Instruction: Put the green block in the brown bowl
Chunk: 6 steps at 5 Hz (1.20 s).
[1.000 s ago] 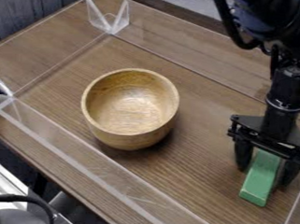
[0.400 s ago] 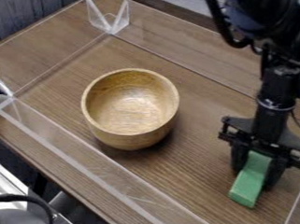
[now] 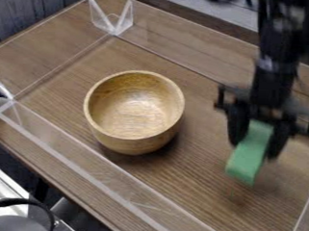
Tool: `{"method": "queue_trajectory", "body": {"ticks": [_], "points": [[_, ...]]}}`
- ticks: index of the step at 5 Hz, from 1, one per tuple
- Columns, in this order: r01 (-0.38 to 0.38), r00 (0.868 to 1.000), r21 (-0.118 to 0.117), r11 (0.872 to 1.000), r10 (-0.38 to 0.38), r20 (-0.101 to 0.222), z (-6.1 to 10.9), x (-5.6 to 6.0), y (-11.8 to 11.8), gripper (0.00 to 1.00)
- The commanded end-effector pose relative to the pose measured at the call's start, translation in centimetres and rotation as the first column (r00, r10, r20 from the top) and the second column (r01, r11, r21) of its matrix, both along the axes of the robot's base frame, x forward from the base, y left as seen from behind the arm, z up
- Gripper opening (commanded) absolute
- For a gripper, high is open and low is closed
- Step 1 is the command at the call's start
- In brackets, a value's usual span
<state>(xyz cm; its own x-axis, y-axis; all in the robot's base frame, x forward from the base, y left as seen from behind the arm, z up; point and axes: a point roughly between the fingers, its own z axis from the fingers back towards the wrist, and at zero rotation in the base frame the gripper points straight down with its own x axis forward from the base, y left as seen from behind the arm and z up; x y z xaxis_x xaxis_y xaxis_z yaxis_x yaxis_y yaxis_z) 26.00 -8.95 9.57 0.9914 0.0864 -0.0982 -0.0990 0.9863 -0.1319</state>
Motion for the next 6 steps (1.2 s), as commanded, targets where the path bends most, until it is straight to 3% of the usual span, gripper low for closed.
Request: {"method": "queue_trajectory", "body": {"ticks": [1,3,6], "points": [[-0.015,0.996,-0.014,1.000,0.016,0.091,4.5,1.3,2.8,0.00],[-0.054,0.994,-0.006,0.999,0.054,0.099,5.9,1.8,9.0,0.00],[-0.086,0.995,0.047,0.995,0.083,0.064,3.5,0.5,12.8,0.00]]}}
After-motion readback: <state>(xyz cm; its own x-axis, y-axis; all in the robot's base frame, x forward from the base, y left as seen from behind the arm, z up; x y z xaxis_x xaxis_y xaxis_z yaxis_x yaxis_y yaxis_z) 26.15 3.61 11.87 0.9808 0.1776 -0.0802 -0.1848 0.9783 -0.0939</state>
